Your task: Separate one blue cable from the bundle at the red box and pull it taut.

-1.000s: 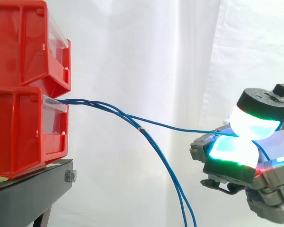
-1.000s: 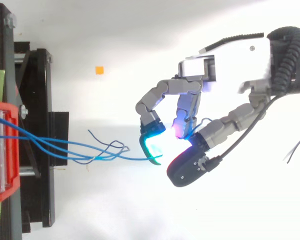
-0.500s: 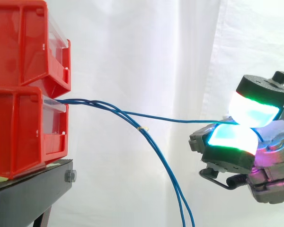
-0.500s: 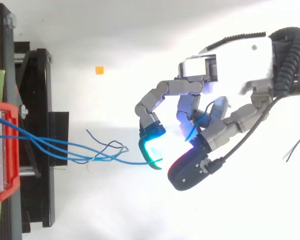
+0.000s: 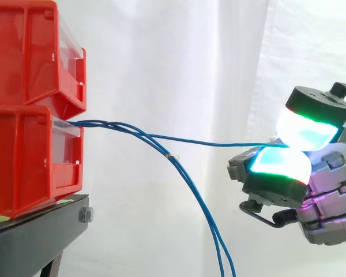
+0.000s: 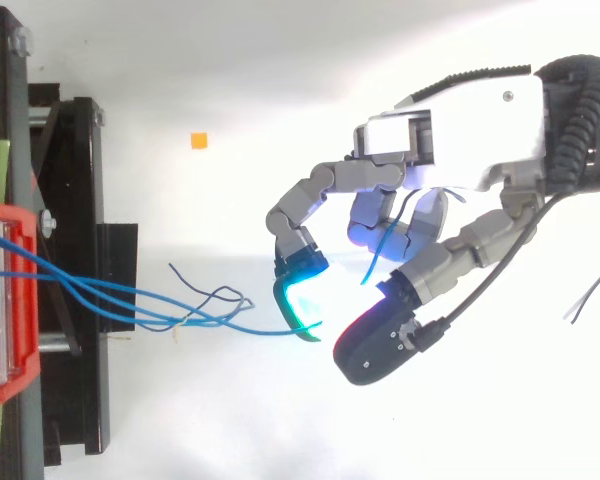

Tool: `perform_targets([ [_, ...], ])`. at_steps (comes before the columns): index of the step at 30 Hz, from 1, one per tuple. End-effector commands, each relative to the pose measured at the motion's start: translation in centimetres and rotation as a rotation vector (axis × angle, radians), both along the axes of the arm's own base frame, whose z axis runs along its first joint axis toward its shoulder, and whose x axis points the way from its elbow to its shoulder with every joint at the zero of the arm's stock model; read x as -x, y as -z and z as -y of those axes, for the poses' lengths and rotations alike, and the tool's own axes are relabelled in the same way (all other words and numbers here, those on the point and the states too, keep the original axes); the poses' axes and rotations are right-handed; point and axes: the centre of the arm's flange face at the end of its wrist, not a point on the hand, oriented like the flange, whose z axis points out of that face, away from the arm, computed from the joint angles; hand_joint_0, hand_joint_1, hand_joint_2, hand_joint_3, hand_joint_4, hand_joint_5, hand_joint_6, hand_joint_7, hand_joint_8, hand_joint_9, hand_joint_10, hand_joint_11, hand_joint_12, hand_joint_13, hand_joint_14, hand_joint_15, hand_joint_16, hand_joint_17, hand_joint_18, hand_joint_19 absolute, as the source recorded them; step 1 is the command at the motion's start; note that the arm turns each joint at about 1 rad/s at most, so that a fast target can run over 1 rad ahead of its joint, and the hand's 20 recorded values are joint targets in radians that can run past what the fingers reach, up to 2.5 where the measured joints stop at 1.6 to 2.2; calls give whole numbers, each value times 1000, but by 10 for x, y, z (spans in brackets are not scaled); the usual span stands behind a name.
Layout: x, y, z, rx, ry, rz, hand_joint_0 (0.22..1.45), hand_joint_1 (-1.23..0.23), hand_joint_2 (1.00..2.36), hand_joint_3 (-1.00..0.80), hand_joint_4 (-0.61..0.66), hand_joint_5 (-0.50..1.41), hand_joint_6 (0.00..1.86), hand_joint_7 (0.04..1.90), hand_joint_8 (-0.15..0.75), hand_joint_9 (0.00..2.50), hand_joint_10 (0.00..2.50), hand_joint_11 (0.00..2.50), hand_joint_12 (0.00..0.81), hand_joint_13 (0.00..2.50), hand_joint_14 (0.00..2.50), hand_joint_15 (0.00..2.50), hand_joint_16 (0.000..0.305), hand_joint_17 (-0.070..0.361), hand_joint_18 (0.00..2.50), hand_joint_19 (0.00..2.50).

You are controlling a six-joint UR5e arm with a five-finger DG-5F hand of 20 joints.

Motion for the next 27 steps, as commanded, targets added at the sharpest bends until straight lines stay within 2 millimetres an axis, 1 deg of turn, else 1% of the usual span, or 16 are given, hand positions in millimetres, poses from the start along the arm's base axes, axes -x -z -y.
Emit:
perform_targets([
  [1,0,1,0,0,0,0,611,-710,1021,-41,91,-137,853,1379,331,1128,1613,1767,396,1045,1890,1724,53,118,1453,1410],
  [10,0,0,0,0,0,1,611,-711,1021,-37,87,-137,851,1380,333,1128,1623,1765,398,1037,1887,1723,53,118,1438,1395],
  [14,0,0,0,0,0,1,612,-714,1021,-33,80,-136,850,1379,335,1131,1656,1730,393,1037,1887,1723,52,116,1437,1410],
  [15,0,0,0,0,0,1,612,-716,1020,-29,75,-135,851,1375,332,1135,1650,1763,394,1038,1891,1719,52,118,1440,1415],
  [20,0,1,0,0,0,0,612,-720,1019,-25,73,-133,851,1378,336,1147,1659,1758,390,1039,1891,1704,51,116,1444,1449],
  [24,0,0,0,0,0,1,613,-720,1019,-31,67,-133,852,1369,327,1143,1654,1776,397,1045,1829,1740,51,115,1435,1450],
  [27,0,1,0,0,0,0,612,-721,1019,-29,64,-133,852,1369,328,1144,1656,1778,397,1045,1827,1736,51,115,1431,1469],
])
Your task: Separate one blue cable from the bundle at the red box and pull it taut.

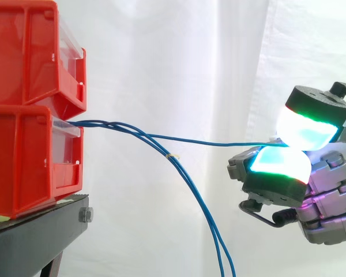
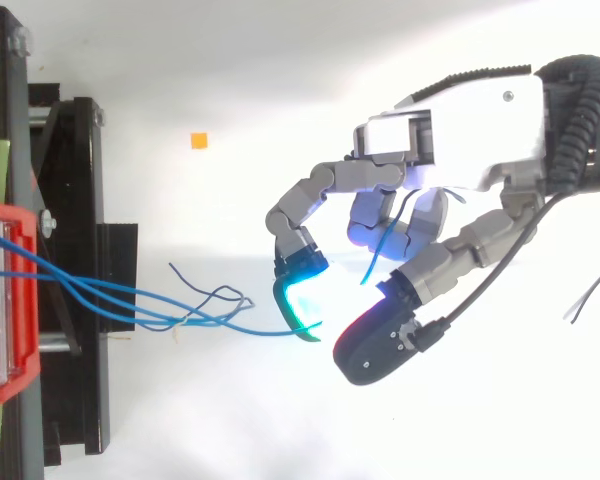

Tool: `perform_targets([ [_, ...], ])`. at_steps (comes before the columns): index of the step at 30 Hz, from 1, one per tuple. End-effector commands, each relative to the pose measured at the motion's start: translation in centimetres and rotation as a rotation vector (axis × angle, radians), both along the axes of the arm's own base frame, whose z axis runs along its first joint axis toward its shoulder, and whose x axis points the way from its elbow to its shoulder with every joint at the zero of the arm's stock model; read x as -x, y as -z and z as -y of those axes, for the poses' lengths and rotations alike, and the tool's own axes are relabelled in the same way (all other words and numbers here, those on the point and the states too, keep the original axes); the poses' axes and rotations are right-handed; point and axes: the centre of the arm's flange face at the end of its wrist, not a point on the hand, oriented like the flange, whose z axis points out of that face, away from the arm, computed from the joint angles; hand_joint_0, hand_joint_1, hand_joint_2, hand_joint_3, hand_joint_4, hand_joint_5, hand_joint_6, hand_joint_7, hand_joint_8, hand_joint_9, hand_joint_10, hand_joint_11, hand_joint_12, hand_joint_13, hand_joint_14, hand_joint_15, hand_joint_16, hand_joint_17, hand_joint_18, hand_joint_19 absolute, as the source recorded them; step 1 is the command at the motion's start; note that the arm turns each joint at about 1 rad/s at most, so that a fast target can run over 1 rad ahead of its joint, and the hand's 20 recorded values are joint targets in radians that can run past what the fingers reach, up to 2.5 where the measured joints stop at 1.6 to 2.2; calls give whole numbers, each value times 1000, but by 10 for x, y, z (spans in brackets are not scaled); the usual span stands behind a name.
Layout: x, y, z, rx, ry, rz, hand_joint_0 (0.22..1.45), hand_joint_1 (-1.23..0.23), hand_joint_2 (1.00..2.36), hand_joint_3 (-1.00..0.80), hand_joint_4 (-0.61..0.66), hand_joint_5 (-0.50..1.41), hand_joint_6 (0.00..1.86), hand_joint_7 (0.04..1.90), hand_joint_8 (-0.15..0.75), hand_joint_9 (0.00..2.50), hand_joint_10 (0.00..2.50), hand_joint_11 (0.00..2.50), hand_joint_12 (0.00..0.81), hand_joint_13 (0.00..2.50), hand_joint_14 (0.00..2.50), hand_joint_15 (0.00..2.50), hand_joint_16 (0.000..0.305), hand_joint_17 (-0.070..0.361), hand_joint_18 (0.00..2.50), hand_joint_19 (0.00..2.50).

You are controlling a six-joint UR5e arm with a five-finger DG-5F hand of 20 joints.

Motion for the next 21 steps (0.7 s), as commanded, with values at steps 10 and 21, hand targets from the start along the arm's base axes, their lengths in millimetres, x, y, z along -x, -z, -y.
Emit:
perform_targets([
  [10,0,0,0,0,0,0,609,-721,1017,-25,65,-132,856,1349,332,1148,1726,1741,385,1051,1836,1702,53,120,1449,1466],
  [21,0,0,0,0,0,0,605,-720,1018,-21,64,-132,857,1343,336,1154,1734,1748,384,1059,1835,1706,54,121,1462,1452],
])
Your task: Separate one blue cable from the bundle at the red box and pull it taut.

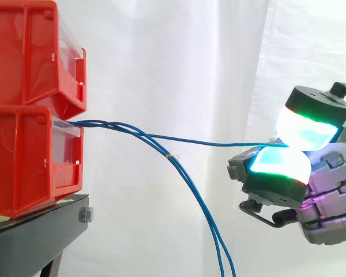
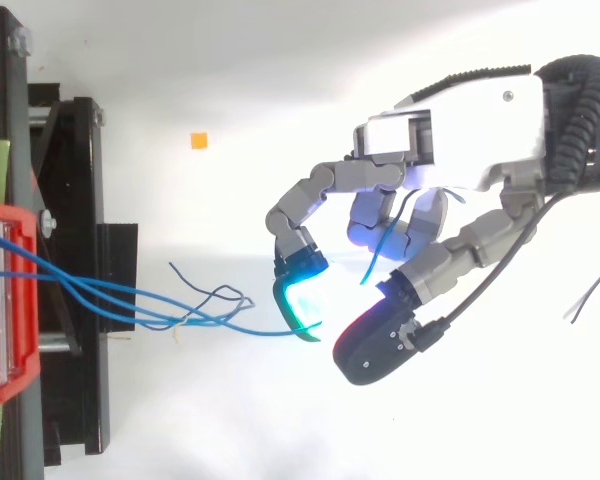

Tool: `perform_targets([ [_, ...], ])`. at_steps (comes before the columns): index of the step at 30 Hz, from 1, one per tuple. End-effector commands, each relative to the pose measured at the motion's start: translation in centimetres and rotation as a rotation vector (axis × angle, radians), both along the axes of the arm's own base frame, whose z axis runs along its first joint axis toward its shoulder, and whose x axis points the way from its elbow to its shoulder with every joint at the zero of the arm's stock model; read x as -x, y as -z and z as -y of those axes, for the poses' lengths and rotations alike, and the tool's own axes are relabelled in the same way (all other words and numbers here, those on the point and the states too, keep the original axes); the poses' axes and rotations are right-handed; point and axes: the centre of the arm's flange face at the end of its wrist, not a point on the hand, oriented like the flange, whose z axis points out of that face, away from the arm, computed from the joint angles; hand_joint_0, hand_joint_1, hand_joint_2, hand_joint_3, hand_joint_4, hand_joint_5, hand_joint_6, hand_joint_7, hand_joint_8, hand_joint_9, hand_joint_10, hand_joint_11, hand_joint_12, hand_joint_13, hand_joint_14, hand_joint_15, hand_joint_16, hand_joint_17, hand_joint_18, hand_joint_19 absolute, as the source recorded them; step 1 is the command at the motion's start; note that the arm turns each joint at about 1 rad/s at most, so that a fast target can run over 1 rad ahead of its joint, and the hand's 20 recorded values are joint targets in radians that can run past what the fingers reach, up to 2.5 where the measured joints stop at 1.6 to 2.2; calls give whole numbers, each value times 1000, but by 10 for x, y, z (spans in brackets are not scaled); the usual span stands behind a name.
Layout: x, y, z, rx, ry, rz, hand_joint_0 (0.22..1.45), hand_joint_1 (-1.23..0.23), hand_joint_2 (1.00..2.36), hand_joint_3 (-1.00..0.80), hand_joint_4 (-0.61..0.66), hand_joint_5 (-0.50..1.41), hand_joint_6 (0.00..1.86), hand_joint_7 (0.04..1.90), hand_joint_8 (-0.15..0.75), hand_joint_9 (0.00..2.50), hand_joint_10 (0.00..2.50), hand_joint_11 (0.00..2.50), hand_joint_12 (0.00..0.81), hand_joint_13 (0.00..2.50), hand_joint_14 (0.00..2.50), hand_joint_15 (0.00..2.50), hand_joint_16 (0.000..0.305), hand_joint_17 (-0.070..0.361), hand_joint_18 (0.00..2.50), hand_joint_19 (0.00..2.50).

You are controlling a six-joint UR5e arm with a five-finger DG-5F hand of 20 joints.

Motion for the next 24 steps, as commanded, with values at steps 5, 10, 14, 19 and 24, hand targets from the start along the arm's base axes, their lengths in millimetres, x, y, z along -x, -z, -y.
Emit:
perform_targets([
  [5,0,1,0,0,0,-1,605,-722,1017,-24,64,-131,857,1344,337,1156,1734,1752,388,1063,1836,1709,55,123,1466,1428],
  [10,0,0,0,0,0,1,604,-723,1018,-23,63,-131,857,1343,338,1158,1729,1755,389,1068,1844,1692,56,125,1467,1408],
  [14,0,0,0,0,0,1,604,-723,1017,-21,62,-131,857,1343,339,1158,1732,1748,390,1072,1836,1700,56,125,1467,1407],
  [19,0,0,0,0,0,1,603,-724,1017,-21,64,-131,857,1343,339,1162,1729,1751,392,1074,1825,1697,56,127,1469,1394],
  [24,0,1,0,0,0,-1,603,-724,1017,-20,66,-131,857,1342,339,1160,1728,1733,390,1082,1782,1706,57,128,1464,1377],
])
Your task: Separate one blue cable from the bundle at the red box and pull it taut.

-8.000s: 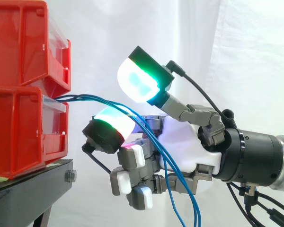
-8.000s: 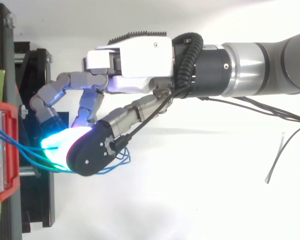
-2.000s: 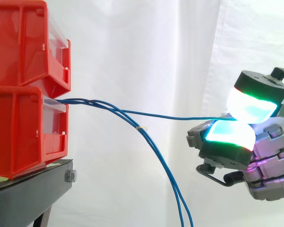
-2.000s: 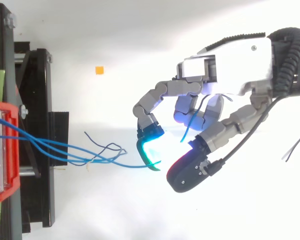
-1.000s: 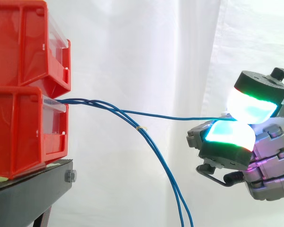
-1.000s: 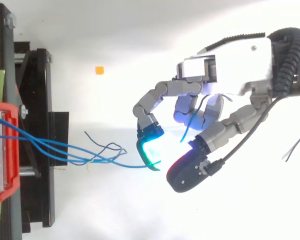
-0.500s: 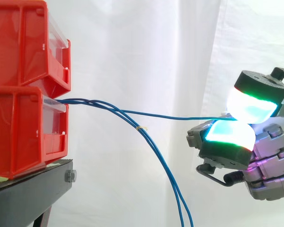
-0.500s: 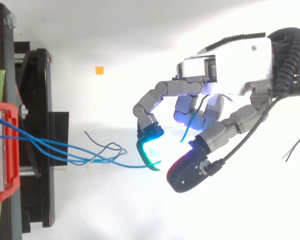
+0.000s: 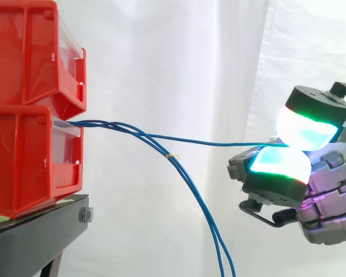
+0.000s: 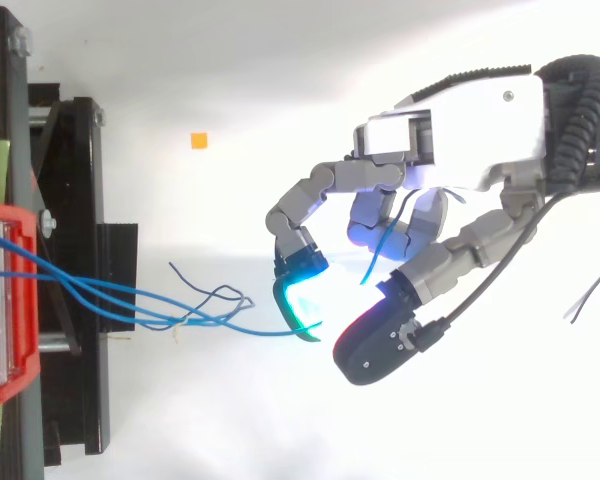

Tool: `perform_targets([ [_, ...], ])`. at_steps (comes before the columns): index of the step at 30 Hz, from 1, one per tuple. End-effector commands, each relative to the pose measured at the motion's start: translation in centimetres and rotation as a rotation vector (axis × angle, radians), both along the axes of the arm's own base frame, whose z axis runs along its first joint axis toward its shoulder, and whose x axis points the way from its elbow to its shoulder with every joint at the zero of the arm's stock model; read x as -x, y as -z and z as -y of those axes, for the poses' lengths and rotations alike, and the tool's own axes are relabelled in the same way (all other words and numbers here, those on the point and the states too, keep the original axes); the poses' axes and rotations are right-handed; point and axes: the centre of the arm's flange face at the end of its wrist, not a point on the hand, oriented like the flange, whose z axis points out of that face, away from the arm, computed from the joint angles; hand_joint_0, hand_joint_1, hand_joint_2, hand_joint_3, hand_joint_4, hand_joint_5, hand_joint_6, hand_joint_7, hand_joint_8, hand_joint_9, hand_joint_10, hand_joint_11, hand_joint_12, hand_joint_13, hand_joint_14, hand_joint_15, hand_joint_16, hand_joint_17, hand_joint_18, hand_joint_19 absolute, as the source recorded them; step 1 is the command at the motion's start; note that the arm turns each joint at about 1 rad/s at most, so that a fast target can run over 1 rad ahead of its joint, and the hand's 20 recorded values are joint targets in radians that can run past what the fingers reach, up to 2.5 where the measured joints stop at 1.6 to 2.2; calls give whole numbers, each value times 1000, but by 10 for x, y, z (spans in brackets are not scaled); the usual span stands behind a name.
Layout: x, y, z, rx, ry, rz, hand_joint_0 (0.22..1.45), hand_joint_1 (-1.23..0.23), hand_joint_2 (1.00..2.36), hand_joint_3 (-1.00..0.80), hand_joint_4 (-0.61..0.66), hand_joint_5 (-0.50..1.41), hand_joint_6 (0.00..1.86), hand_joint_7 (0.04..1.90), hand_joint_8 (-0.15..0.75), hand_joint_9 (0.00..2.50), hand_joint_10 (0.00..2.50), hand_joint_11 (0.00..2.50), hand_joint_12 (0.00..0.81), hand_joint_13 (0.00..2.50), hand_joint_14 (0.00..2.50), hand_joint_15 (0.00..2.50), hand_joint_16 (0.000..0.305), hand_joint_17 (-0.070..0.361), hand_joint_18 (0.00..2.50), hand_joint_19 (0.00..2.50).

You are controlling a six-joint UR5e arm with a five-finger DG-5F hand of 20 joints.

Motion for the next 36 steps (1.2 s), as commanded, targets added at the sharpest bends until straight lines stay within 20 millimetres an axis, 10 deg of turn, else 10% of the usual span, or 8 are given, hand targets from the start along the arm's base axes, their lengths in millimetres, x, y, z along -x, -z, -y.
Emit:
perform_targets([
  [1,0,0,0,0,0,-1,603,-724,1017,-20,63,-130,857,1344,340,1161,1723,1734,396,1084,1789,1684,57,128,1463,1369],
  [36,0,0,0,0,0,0,599,-723,1016,-16,61,-130,857,1335,342,1172,1708,1747,404,1098,1709,1707,58,131,1436,1300],
])
